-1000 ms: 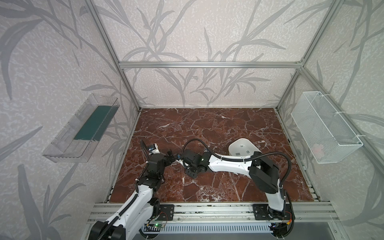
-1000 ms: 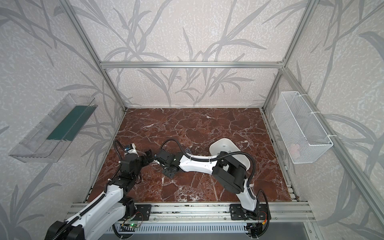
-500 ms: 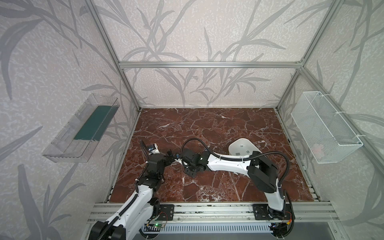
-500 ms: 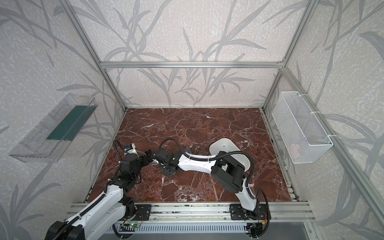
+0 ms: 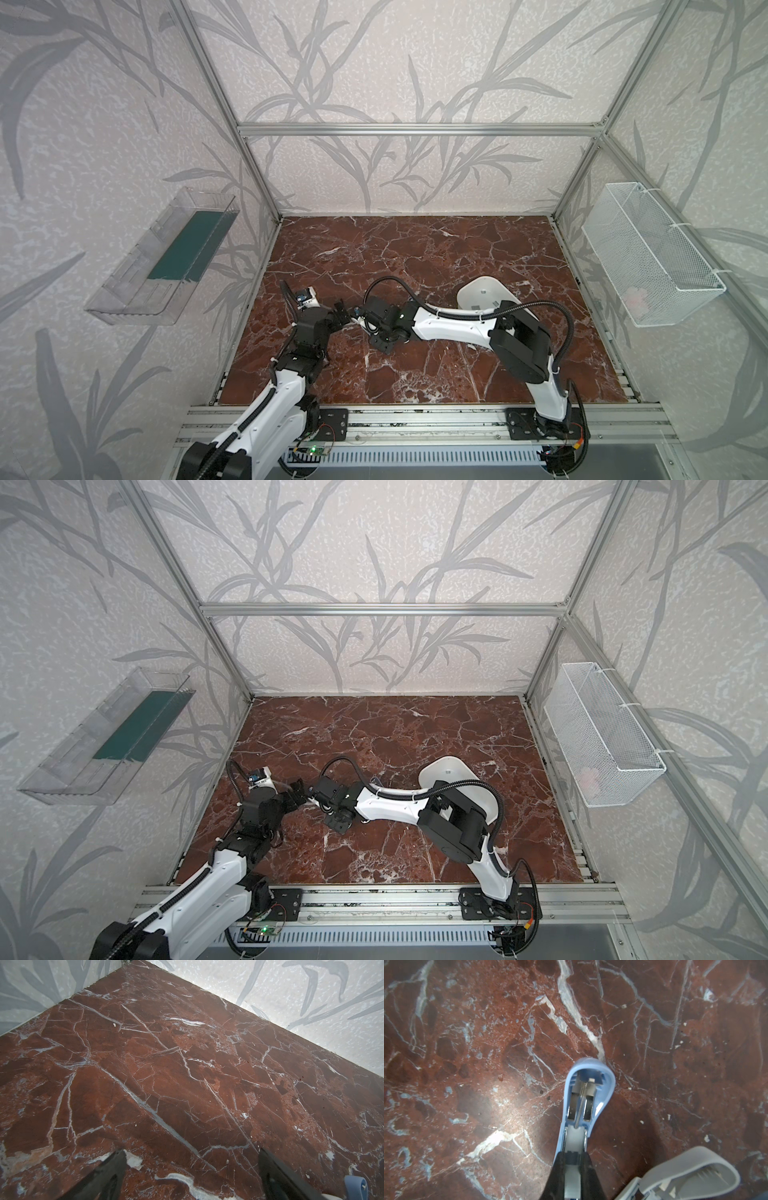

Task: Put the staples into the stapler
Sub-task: 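Lower the staple strip into the light blue stapler nearest the left gripper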

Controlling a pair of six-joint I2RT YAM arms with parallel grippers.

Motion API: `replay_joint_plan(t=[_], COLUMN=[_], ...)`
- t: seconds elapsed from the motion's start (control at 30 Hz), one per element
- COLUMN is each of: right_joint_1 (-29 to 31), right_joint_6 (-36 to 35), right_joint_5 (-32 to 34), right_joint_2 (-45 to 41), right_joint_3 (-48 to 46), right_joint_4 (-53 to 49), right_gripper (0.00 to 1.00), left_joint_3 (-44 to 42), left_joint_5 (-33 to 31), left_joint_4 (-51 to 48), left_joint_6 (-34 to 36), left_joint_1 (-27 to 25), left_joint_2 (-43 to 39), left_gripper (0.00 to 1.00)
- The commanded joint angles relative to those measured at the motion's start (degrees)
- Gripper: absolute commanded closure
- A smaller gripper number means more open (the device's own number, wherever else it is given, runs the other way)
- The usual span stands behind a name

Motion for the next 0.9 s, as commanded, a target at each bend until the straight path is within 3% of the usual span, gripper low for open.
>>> replay_joint_plan(t=[0.0, 0.63, 0.87], right_joint_1=[-0.3, -0.3, -0.6], right_joint_6=[0.3, 4.2, 14.1], right_joint_5=[-0.6, 3.3, 5.4], right_joint_2=[0.8, 0.4, -0.4], right_joint_3=[1.5, 4.6, 7.4], right_joint_4=[-1.2, -6.3, -10.9], right_gripper=[0.88, 0.89, 0.89], left_joint_3=[-0.7, -0.8, -0.8], left_joint_5=[-1.1, -1.1, -1.2], left_joint_4=[1.0, 1.1, 1.2], left_joint_6=[-1.4, -1.5, -1.5], left_joint_1=[0.3, 0.4, 0.4], left_joint_2=[-0.7, -0.7, -0.5], left_gripper=[0.01, 0.01, 0.01])
